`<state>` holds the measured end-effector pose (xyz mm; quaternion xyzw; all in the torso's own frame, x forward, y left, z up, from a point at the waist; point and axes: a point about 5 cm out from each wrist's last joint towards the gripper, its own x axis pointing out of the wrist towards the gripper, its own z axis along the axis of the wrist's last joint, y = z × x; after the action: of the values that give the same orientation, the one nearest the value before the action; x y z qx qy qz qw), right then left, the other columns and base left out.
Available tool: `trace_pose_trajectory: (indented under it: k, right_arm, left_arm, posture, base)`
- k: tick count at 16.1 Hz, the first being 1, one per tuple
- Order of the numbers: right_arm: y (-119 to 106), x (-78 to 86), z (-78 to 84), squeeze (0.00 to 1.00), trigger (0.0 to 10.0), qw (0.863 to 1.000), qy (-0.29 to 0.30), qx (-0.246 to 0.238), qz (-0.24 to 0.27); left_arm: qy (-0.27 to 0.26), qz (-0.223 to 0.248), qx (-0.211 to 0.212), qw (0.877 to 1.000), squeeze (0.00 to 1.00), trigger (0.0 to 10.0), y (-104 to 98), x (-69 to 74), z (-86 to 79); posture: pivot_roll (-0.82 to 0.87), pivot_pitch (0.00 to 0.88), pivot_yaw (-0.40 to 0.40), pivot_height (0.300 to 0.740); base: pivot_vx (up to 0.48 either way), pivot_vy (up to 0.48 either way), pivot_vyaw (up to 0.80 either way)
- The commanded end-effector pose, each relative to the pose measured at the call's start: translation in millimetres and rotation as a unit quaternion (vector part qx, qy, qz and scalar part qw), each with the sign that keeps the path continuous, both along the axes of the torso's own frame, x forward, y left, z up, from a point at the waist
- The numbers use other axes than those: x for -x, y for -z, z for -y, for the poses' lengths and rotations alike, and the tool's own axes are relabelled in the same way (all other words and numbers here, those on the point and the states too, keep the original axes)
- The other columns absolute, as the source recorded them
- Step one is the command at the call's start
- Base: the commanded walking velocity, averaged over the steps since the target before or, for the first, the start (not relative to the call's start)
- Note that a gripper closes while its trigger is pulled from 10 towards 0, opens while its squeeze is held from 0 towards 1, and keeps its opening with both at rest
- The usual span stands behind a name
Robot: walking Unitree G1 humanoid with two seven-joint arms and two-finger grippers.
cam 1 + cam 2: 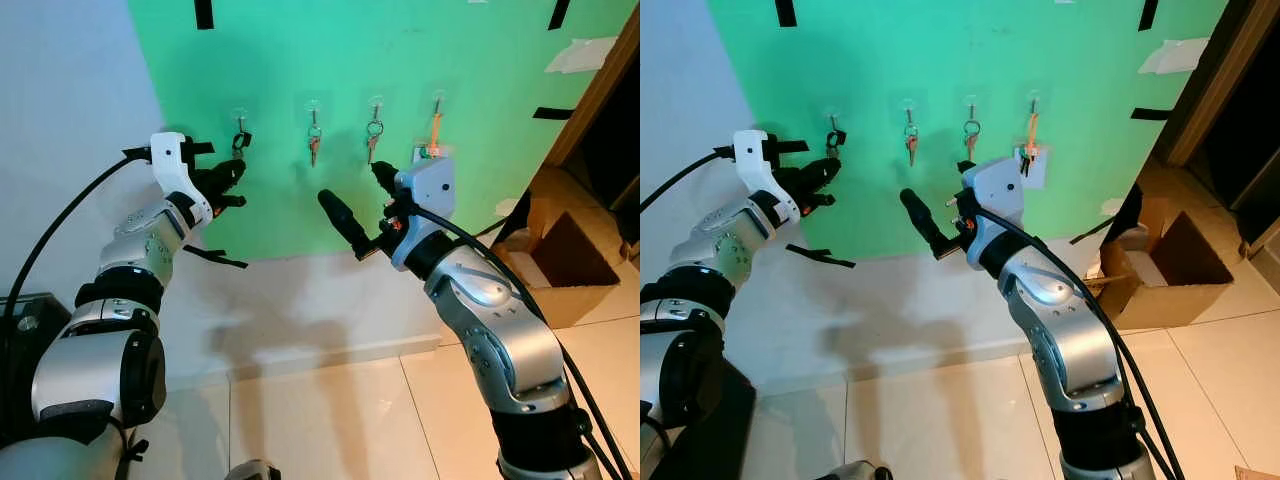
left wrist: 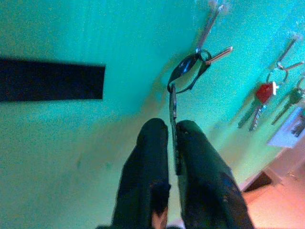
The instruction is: Hang keys on a hook
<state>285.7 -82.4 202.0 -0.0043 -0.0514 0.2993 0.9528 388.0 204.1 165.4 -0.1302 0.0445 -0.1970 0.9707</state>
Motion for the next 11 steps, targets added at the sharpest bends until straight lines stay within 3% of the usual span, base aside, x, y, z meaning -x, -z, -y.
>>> trace_pose_trajectory:
  k: [1, 6, 11]
  right_arm:
    - [-3, -2.5, 1.1, 0.00, 10.0, 1.000, 0.005, 0.005, 0.007]
    - [4, -7.7, 7.9, 0.00, 10.0, 0.999, 0.036, 0.014, -0.008]
    - [16, -13.3, 19.9, 0.00, 10.0, 0.995, 0.085, 0.032, -0.035]
  left_arm:
    - [-0.005, 0.006, -0.019, 1.000, 1.00, 10.0, -1, -0.8, 1.1]
    - [-0.047, 0.034, -0.025, 0.998, 1.00, 10.0, 3, 2.0, -3.5]
    - [-0.026, 0.017, -0.076, 0.997, 1.00, 10.0, 20, 8.3, 3.3]
  posture:
    - [-0.10, 0.000, 0.012, 0.740]
    - [-0.09, 0.000, 0.009, 0.740]
    - [-0.09, 0.000, 0.015, 0.740]
  base:
    - [0.000, 0.000, 0.00]
    - [0.000, 0.000, 0.00]
    - [0.000, 0.000, 0.00]
